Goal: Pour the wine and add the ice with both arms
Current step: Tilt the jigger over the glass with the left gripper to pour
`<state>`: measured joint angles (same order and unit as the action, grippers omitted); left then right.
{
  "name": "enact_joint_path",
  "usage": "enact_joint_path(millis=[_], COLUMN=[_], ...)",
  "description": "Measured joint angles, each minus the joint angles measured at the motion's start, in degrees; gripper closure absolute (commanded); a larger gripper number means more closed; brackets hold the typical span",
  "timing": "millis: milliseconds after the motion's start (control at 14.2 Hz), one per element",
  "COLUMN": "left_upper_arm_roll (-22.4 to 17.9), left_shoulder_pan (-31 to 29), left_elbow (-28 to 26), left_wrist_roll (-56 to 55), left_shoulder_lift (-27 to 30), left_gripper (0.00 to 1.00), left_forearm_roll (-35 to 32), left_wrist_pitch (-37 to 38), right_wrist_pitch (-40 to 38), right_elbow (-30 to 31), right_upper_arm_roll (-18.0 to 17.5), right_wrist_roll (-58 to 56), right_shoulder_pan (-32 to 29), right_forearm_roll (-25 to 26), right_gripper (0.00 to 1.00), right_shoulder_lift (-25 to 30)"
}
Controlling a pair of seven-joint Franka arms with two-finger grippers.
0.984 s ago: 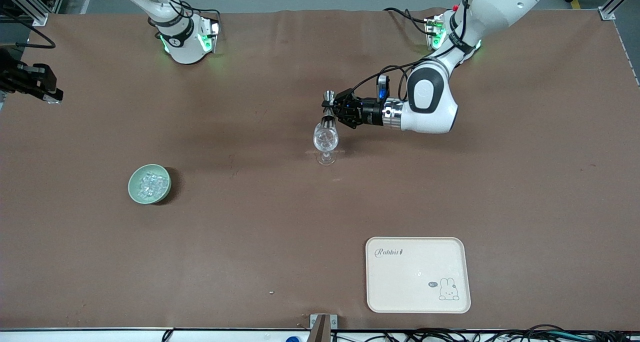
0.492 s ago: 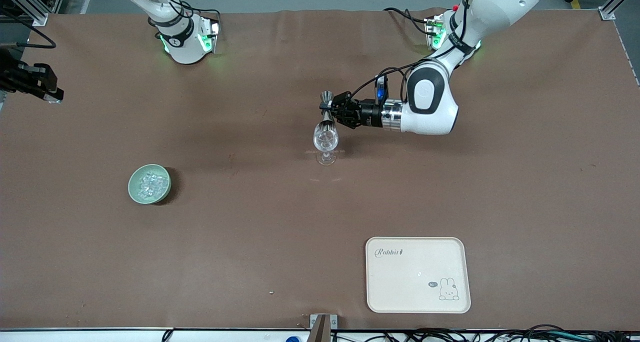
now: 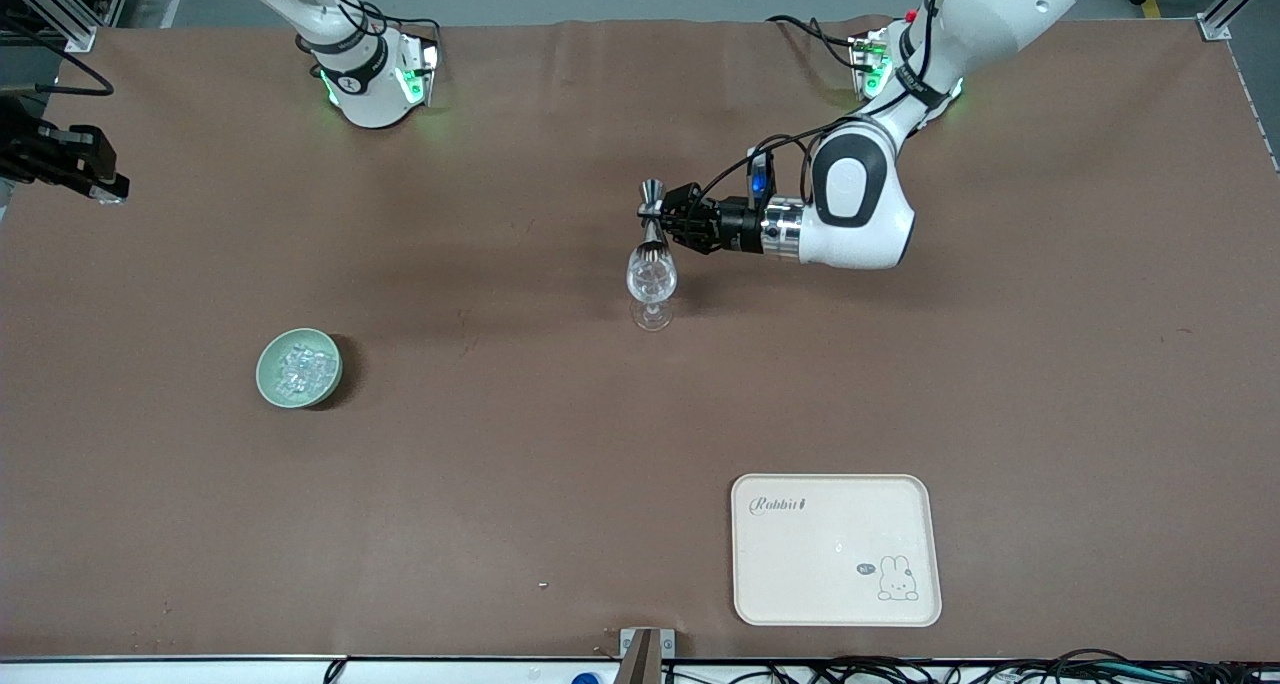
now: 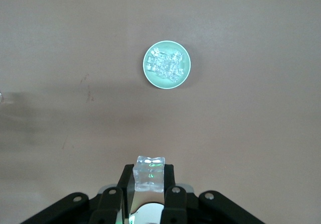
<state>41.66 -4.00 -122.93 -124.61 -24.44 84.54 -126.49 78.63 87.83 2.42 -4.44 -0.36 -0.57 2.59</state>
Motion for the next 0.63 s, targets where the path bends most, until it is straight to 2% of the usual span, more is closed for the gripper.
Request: enact_joint_path(millis=[633], left_upper_arm_roll=[0.02], left_shoulder_pan=[0.23], left_elbow=[0.03], left_wrist_roll=[-2.95], left_shoulder_lift=[0.0], left_gripper=[0.99], left_forearm_roll=[0.0], left_wrist_pitch=[0.0], right_wrist_pitch=[0.0], right_elbow=[0.0], right_upper_arm_roll=[0.0], right_wrist_roll=[0.0], right_shoulder_pan=[0.0], right_forearm_roll=[0.0], right_gripper=[0.98], right_shoulder_lift=[0.0])
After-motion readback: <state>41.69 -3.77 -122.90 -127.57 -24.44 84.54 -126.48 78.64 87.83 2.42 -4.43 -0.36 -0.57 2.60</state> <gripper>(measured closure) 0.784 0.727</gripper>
